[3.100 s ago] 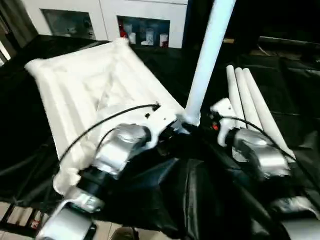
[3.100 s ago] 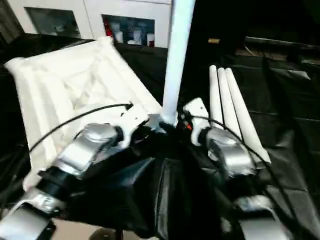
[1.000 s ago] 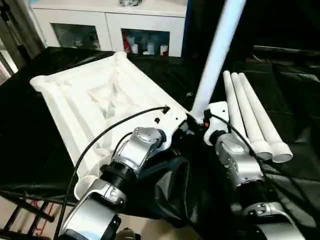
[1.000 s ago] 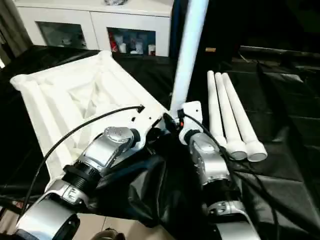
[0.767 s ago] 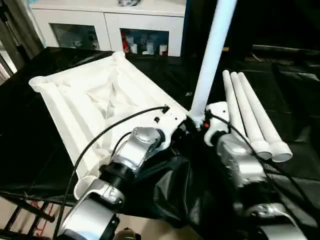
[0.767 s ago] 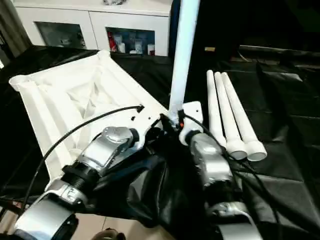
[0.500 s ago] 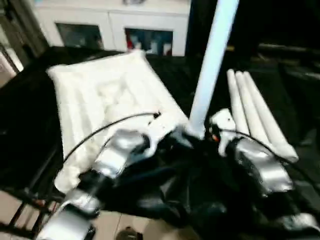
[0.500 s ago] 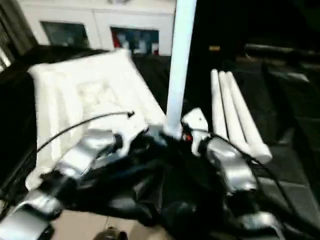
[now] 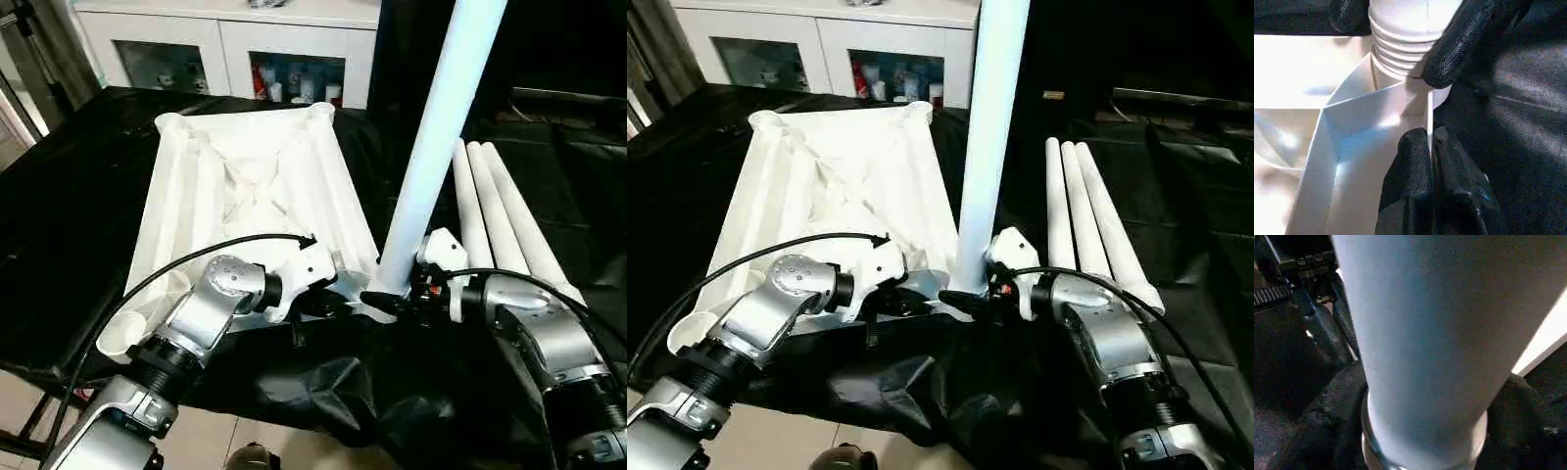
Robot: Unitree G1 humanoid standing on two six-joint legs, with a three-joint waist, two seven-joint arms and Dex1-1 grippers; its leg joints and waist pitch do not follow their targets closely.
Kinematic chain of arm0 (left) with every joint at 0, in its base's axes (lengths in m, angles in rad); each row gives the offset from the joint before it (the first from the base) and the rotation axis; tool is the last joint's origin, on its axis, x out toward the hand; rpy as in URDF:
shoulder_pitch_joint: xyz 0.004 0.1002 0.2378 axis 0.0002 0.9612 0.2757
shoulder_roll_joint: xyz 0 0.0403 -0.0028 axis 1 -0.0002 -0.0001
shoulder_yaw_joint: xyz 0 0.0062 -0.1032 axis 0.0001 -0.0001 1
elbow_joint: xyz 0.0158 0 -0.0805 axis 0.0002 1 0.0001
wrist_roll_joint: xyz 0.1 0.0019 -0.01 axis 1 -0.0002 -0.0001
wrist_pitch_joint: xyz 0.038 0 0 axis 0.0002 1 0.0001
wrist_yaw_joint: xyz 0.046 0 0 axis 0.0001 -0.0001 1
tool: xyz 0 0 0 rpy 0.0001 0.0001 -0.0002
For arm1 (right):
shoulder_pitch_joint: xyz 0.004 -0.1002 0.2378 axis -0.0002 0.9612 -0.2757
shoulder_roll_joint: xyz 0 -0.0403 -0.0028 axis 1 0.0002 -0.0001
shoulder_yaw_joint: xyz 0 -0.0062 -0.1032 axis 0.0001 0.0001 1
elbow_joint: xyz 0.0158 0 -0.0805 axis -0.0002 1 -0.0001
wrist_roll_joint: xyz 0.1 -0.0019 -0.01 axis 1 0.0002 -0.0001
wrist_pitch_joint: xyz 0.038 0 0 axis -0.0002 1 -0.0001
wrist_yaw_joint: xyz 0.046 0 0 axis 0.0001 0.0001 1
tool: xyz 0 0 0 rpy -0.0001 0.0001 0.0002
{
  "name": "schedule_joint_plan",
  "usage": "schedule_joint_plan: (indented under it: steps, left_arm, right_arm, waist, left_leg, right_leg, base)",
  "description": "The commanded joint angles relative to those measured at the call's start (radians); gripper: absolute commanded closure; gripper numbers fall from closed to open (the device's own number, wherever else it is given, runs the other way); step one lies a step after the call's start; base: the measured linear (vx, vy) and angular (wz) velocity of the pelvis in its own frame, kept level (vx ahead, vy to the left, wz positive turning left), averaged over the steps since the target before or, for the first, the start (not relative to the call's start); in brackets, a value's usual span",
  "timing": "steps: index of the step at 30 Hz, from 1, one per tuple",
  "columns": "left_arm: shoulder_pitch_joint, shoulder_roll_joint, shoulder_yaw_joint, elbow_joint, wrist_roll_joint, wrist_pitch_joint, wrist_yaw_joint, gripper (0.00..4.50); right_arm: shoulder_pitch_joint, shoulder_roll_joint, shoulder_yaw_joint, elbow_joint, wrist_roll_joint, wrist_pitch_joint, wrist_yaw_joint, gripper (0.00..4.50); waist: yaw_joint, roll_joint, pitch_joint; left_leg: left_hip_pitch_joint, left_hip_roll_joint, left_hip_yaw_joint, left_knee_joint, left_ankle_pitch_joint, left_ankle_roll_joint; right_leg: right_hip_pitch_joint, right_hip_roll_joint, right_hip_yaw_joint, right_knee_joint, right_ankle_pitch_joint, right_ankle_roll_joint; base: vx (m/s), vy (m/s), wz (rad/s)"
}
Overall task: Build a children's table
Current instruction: Rotate leg to tighten
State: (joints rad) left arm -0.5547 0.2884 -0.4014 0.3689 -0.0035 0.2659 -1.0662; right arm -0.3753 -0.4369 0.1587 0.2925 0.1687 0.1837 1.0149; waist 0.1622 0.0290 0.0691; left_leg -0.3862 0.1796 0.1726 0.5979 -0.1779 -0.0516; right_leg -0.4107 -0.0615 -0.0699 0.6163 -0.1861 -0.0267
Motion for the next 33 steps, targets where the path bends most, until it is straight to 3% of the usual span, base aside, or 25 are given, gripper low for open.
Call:
schedule_joint_plan:
  steps: [1,8,11,13,15,17,20,23,26,27,29,30,33]
  left_arm:
    - [-0.014,-0.014,-0.002,-0.033,-0.017,-0.024,-0.021,4.5]
    - [-0.013,-0.024,0.009,-0.022,-0.015,-0.015,0.008,4.5]
    - [-0.027,-0.055,0.032,0.006,-0.007,-0.003,0.08,4.5]
    - [-0.054,-0.104,0.064,0.056,0.007,0.02,0.193,4.5]
    - [-0.088,-0.158,0.093,0.112,0.019,0.044,0.305,4.5]
    - [-0.109,-0.196,0.111,0.146,0.023,0.059,0.375,4.5]
    - [-0.132,-0.256,0.141,0.175,0.015,0.09,0.47,4.5]
    - [-0.131,-0.307,0.133,0.165,0.018,0.102,0.5,4.5]
    - [-0.119,-0.321,0.122,0.147,0.022,0.098,0.483,4.5]
    - [-0.119,-0.321,0.122,0.147,0.022,0.098,0.483,4.5]
    - [-0.117,-0.319,0.12,0.151,0.023,0.091,0.481,4.5]
    - [-0.115,-0.315,0.119,0.151,0.022,0.089,0.476,4.5]
    - [-0.101,-0.258,0.107,0.133,0.017,0.069,0.406,4.5]
  right_arm:
    - [-0.006,0.006,0.007,-0.009,0.004,0.006,0.004,1.32]
    - [0.014,0.025,0.012,-0.018,0.004,0.022,-0.02,1.73]
    - [0.009,0.072,-0.017,0.019,-0.002,0.033,-0.116,1.75]
    - [-0.001,0.132,-0.045,0.081,-0.027,0.025,-0.247,1.76]
    - [-0.024,0.203,-0.082,0.151,-0.047,0.03,-0.411,1.76]
    - [-0.045,0.255,-0.114,0.197,-0.05,0.049,-0.527,1.76]
    - [-0.069,0.317,-0.136,0.237,-0.045,0.065,-0.628,1.76]
    - [-0.088,0.379,-0.13,0.252,-0.05,0.068,-0.674,1.77]
    - [-0.093,0.396,-0.118,0.248,-0.057,0.057,-0.665,1.77]
    - [-0.093,0.396,-0.118,0.248,-0.057,0.057,-0.665,1.21]
    - [-0.1,0.396,-0.12,0.257,-0.061,0.043,-0.657,1.21]
    - [-0.101,0.391,-0.119,0.258,-0.064,0.039,-0.654,0.99]
    - [-0.097,0.315,-0.096,0.224,-0.073,0.015,-0.562,0.8]
  waist:
    - [-0.004,-0.017,-0.07]
    - [-0.009,-0.017,-0.069]
    - [-0.014,-0.02,-0.067]
    - [-0.023,-0.019,-0.064]
    - [-0.027,-0.022,-0.065]
    - [-0.032,-0.019,-0.067]
    - [-0.038,-0.018,-0.072]
    - [-0.04,-0.016,-0.075]
    - [-0.04,-0.016,-0.075]
    - [-0.04,-0.017,-0.074]
    - [-0.04,-0.018,-0.074]
    - [-0.042,-0.016,-0.073]
    - [-0.042,-0.02,-0.076]
  left_leg:
    - [0.013,0.054,-0.019,-0.065,-0.141,0.083]
    - [0.013,0.054,-0.019,-0.066,-0.139,0.082]
    - [0.012,0.052,-0.019,-0.068,-0.147,0.073]
    - [0.014,0.05,-0.018,-0.07,-0.162,0.06]
    - [0.014,0.047,-0.02,-0.071,-0.168,0.043]
    - [0.016,0.046,-0.019,-0.071,-0.163,0.035]
    - [0.012,0.045,-0.02,-0.07,-0.138,0.044]
    - [0.01,0.046,-0.019,-0.067,-0.101,0.069]
    - [0.011,0.046,-0.018,-0.067,-0.107,0.077]
    - [0.012,0.045,-0.017,-0.067,-0.12,0.076]
    - [0.013,0.046,-0.018,-0.069,-0.13,0.072]
    - [0.013,0.048,-0.019,-0.07,-0.141,0.066]
    - [0.011,0.047,-0.018,-0.068,-0.127,0.071]
  right_leg:
    - [0.054,-0.093,0.052,-0.077,-0.21,-0.183]
    - [0.054,-0.093,0.053,-0.078,-0.215,-0.181]
    - [0.055,-0.093,0.052,-0.081,-0.231,-0.179]
    - [0.05,-0.093,0.051,-0.088,-0.276,-0.17]
    - [0.056,-0.095,0.049,-0.089,-0.309,-0.159]
    - [0.051,-0.093,0.051,-0.09,-0.296,-0.163]
    - [0.057,-0.094,0.05,-0.084,-0.231,-0.174]
    - [0.06,-0.092,0.051,-0.076,-0.13,-0.196]
    - [0.061,-0.093,0.05,-0.078,-0.137,-0.197]
    - [0.062,-0.095,0.05,-0.081,-0.16,-0.192]
    - [0.061,-0.095,0.051,-0.084,-0.185,-0.186]
    - [0.06,-0.096,0.051,-0.085,-0.202,-0.182]
    - [0.063,-0.094,0.051,-0.081,-0.176,-0.182]
  base:
    - [0.0,0.0,0.0]
    - [0.0,0.0,0.0]
    - [0.0,0.0,0.0]
    - [0.0,0.0,0.0]
    - [0.0,0.0,0.0]
    - [0.0,0.0,0.0]
    - [0.0,0.0,0.0]
    - [0.0,0.0,0.0]
    - [0.0,0.0,0.0]
    - [0.0,0.0,0.0]
    - [0.0,0.0,0.0]
    - [0.0,0.0,0.0]
    - [0.0,0.0,0.0]
